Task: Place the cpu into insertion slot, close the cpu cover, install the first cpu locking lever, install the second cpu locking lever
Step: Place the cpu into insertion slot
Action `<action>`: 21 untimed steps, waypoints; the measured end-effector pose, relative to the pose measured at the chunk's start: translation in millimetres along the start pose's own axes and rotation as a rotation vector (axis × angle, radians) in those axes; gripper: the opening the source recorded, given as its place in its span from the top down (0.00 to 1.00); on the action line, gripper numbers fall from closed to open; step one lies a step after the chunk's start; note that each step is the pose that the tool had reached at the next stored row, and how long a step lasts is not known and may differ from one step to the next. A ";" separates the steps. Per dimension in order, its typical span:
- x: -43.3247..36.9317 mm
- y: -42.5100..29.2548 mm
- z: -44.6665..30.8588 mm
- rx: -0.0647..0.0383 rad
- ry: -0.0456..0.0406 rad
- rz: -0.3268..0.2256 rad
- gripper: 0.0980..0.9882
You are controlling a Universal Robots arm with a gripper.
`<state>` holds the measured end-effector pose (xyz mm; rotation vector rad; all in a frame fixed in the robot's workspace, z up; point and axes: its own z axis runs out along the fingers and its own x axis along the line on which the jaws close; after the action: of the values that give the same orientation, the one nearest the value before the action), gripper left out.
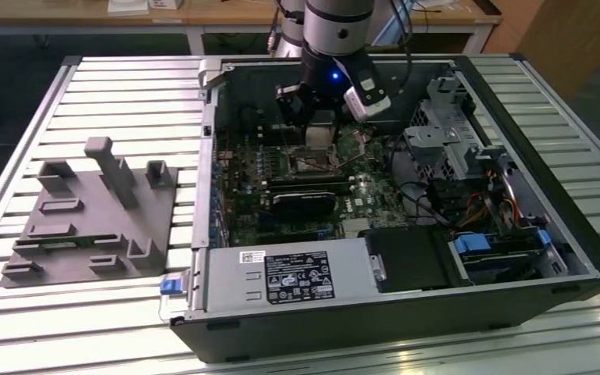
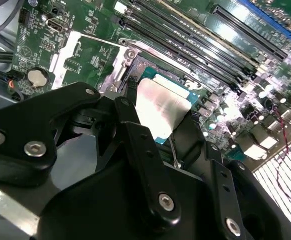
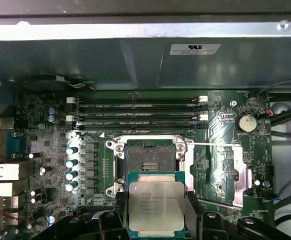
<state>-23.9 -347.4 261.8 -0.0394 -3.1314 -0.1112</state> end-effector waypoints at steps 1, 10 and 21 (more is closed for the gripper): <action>0.0 0.1 1.6 0.000 0.0000 0.000 0.51; 0.0 0.1 4.1 0.002 -0.0023 0.032 0.51; 0.0 -0.2 7.8 0.002 -0.0169 0.228 0.51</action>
<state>-24.0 -347.1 254.0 -0.3978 -3.1154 -0.1062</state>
